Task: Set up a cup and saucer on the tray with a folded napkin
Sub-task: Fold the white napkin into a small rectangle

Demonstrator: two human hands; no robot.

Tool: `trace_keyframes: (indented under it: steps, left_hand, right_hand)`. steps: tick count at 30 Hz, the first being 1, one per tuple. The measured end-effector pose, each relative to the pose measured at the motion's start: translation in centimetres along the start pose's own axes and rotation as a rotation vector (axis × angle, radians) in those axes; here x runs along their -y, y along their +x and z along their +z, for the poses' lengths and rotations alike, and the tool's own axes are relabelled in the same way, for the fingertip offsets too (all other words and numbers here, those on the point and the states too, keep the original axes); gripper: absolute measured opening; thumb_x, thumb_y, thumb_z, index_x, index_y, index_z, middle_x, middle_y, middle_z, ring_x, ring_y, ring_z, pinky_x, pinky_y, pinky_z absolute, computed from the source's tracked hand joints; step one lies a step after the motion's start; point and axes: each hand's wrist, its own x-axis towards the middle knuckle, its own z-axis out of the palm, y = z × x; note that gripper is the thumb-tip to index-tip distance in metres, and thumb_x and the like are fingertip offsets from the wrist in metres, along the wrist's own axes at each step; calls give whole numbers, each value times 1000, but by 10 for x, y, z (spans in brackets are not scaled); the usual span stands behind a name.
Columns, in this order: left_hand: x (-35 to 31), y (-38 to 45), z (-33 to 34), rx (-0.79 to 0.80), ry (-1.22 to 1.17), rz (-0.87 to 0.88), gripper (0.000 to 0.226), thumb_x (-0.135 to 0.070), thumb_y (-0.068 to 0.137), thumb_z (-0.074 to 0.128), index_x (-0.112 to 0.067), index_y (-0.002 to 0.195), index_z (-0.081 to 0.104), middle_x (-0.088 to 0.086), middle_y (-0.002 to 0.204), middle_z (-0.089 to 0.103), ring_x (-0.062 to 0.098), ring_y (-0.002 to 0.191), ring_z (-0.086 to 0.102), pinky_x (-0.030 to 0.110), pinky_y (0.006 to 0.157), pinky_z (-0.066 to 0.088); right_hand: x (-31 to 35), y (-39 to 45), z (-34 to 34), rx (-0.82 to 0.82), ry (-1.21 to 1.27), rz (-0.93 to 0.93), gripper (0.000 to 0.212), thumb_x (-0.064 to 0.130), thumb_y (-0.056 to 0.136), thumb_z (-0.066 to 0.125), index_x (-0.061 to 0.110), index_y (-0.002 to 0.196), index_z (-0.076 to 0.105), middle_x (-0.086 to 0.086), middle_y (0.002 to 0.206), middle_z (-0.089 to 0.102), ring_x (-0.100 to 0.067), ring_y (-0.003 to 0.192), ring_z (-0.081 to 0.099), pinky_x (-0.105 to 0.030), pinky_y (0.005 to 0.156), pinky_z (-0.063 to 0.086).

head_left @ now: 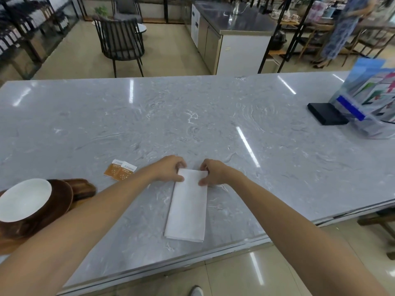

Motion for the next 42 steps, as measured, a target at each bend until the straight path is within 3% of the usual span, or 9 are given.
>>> trace_keyframes:
  steps: [3,8,14,18,22,31,36,40,42]
  left_hand:
    - [2,3,3,17,-57,-6,37,-23,70,82,-25,104,65,-3,100,64,15,89,62,29,79,51]
    - [4,-1,-1,29,-149,52,12,-16,76,79,-17,86,73,12,92,74,13,73,63,36,72,53]
    - [-2,-34,-8,-206,-260,95,10,-18,80,80,-25,83,74,-17,70,68,-3,60,58,25,65,48]
    - [-10,-72,-5,-330,-184,172,13,-20,83,77,-28,87,69,-8,81,72,7,69,67,26,67,54]
    - [-17,-115,13,-350,-85,216,11,-23,84,71,-30,90,66,-12,79,71,2,74,67,29,68,58]
    - [-4,-172,78,-415,63,260,34,-24,82,73,-24,116,73,-12,115,73,9,103,68,28,84,59]
    - [1,-177,94,-439,185,354,30,-43,84,69,-21,103,80,-9,117,73,15,108,62,28,82,58]
    - [-3,-156,79,-374,71,234,25,-44,91,61,-26,87,78,-13,124,65,6,117,49,35,85,55]
    - [-6,-138,68,-299,35,197,14,-39,87,69,-28,91,75,-11,133,59,7,124,44,39,96,52]
  right_hand:
    - [6,3,-5,75,0,40,59,31,78,83,15,127,55,-6,127,59,-23,104,55,-36,89,48]
    - [9,0,-6,24,-6,-45,37,24,78,82,15,105,58,-2,105,57,-21,92,52,-30,74,40]
    - [11,-35,-19,-184,275,-204,24,8,82,76,15,104,69,-2,95,68,-18,85,62,-33,79,52]
    - [19,-72,-7,-331,224,-351,19,5,85,70,12,102,73,-6,97,71,-19,86,62,-32,79,51]
    - [21,-110,27,-432,177,-441,21,12,86,71,16,107,70,-3,105,66,-21,98,59,-33,80,53]
    - [3,-153,100,-405,94,-444,36,24,89,68,23,125,65,5,145,55,-19,132,53,-39,85,60]
    - [-5,-162,121,-363,94,-522,38,39,99,58,17,128,67,-1,149,54,-19,138,48,-31,112,44]
    - [-2,-147,108,-411,256,-373,25,30,102,57,17,116,74,-1,142,57,-19,134,49,-29,109,42]
    - [0,-132,95,-371,239,-297,30,32,96,66,20,123,68,-6,147,49,-24,137,45,-27,108,39]
